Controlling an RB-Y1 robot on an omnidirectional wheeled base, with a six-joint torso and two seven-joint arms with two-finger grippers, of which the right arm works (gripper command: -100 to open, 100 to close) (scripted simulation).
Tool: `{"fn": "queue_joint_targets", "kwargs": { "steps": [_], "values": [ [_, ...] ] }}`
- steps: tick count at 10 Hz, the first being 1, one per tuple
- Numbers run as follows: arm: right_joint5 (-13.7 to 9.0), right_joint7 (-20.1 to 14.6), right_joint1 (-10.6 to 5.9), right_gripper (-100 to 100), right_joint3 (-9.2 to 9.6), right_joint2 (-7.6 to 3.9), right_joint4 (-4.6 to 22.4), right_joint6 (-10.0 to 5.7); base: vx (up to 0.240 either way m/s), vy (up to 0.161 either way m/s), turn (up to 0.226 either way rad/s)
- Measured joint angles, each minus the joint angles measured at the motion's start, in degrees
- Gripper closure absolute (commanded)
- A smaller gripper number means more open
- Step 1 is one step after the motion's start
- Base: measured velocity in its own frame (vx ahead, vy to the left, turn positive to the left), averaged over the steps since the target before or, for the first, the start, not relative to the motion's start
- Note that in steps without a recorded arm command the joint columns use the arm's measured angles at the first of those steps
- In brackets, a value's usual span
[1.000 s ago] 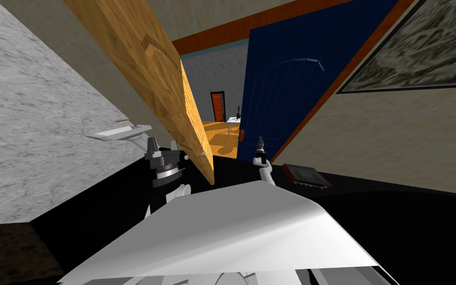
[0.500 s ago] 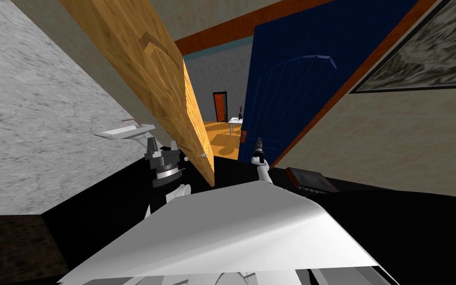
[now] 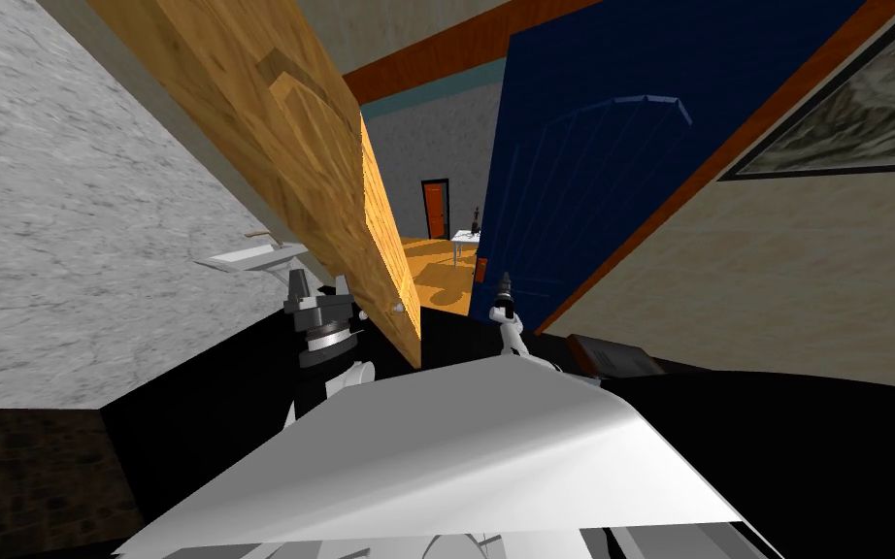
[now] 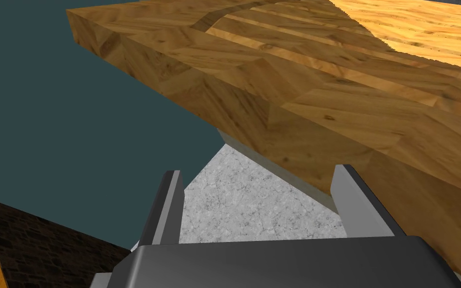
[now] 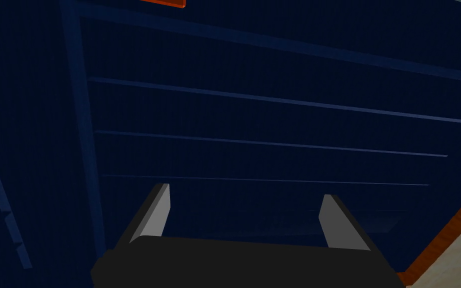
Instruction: Pull the door open
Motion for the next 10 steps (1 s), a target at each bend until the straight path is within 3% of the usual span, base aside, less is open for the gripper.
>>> {"fn": "queue_joint_targets", "kwargs": {
  "steps": [3,6,7,10],
  "values": [
    [0.1,1.3,-2.59,-100,-2.34,1.14,4.4,-0.18,0.089,-0.048,0.045],
    [0.0,2.2,-5.42,-100,-4.14,1.02,9.6,-1.19,0.070,-0.026,0.066],
    [0.1,2.6,-5.82,-100,-4.88,1.97,9.9,-0.75,0.077,-0.045,0.034],
    [0.1,3.4,-7.71,-100,-6.36,2.54,12.9,-0.73,0.061,-0.025,0.035]
  ]
}}
